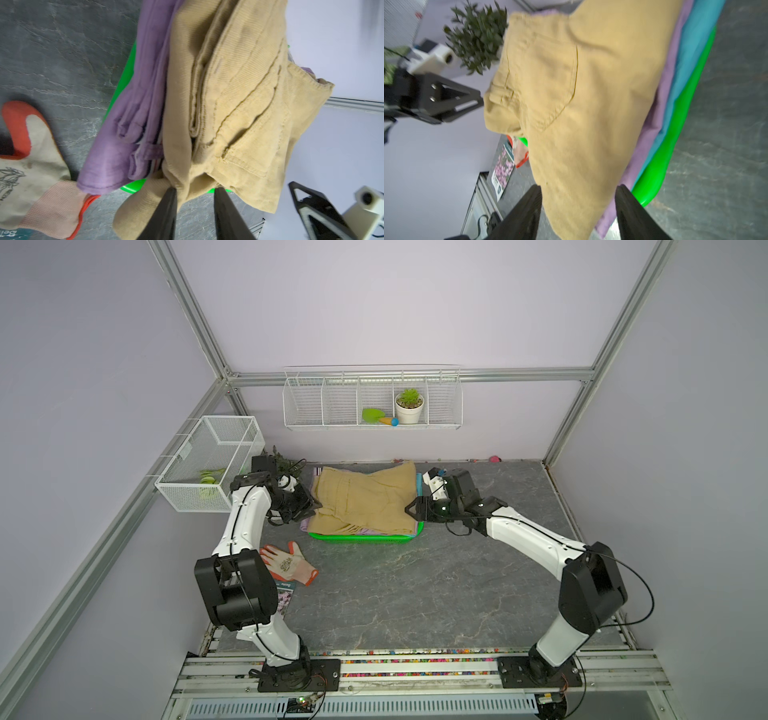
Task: Put the folded long pants in the basket
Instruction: Place the long pant in the basket, then reset both arms
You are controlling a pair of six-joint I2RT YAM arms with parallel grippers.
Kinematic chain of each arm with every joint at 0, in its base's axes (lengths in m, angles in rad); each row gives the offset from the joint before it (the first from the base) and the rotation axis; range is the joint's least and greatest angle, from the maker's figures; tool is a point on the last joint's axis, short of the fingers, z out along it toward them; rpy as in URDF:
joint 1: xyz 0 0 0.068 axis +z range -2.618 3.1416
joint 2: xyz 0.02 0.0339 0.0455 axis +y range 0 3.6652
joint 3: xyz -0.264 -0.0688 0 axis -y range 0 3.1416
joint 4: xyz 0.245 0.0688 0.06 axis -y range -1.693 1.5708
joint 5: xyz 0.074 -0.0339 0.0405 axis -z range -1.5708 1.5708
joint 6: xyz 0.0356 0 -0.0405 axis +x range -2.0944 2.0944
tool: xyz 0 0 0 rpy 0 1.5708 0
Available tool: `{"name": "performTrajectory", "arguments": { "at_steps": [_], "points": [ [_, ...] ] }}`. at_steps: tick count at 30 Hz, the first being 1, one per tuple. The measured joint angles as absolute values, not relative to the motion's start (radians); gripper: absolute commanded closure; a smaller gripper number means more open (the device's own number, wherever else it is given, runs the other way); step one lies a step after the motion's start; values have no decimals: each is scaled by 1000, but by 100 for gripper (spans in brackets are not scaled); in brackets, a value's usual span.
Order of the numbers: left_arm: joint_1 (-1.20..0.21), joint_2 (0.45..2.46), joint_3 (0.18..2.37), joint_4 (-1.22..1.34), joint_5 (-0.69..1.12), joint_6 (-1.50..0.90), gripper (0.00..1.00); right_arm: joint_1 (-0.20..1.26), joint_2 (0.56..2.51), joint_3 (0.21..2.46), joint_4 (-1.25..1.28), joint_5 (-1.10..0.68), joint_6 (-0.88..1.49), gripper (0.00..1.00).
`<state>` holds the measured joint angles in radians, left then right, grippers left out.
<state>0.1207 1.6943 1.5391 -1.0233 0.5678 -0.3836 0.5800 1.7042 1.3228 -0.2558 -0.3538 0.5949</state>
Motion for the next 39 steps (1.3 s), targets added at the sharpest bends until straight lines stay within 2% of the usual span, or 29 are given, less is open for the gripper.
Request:
{"name": "performTrajectory", "arguments": {
  "at_steps": [5, 7, 11, 12, 13, 14, 17, 20, 26, 27, 28, 29, 32, 34, 35, 39],
  "points": [
    [117, 1674, 1535, -1014, 571, -380, 73, 595, 1716, 1294, -281, -380, 614, 53],
    [117, 1673, 1531, -1020, 545, -380, 73, 595, 1732, 1294, -280, -395, 620, 66],
    [117, 1662, 1504, -1018, 519, -380, 73, 594, 1758, 1295, -300, -392, 609, 82],
    [117, 1655, 1493, -1016, 518, -380, 72, 592, 1758, 1295, -308, -382, 599, 83],
    [117, 1644, 1477, -1011, 515, -380, 70, 592, 1757, 1296, -315, -368, 590, 81],
    [117, 1627, 1457, -1002, 511, -380, 66, 590, 1753, 1296, -320, -359, 582, 74],
    [117, 1544, 1377, -958, 488, -382, 56, 577, 1727, 1285, -330, -340, 555, 42],
    [116, 1427, 1291, -900, 434, -387, 48, 553, 1652, 1233, -328, -293, 508, 28],
    [115, 1111, 1042, -695, 281, -393, 45, 518, 1338, 1037, -257, -92, 424, 25],
    [115, 1050, 982, -643, 259, -394, 40, 508, 1279, 991, -229, -46, 408, 25],
    [115, 984, 911, -582, 242, -393, 30, 494, 1217, 937, -198, 9, 391, 25],
    [113, 918, 830, -511, 221, -393, 28, 476, 1164, 884, -167, 66, 374, 25],
    [107, 776, 605, -332, 166, -389, 26, 412, 1071, 749, -112, 231, 338, 25],
    [105, 726, 491, -245, 120, -384, 28, 367, 1057, 670, -85, 329, 319, 21],
    [104, 716, 450, -211, 94, -381, 29, 344, 1060, 632, -75, 376, 311, 15],
    [104, 717, 387, -94, 15, -359, 32, 254, 1092, 550, -79, 513, 307, 12]
  ]
}}
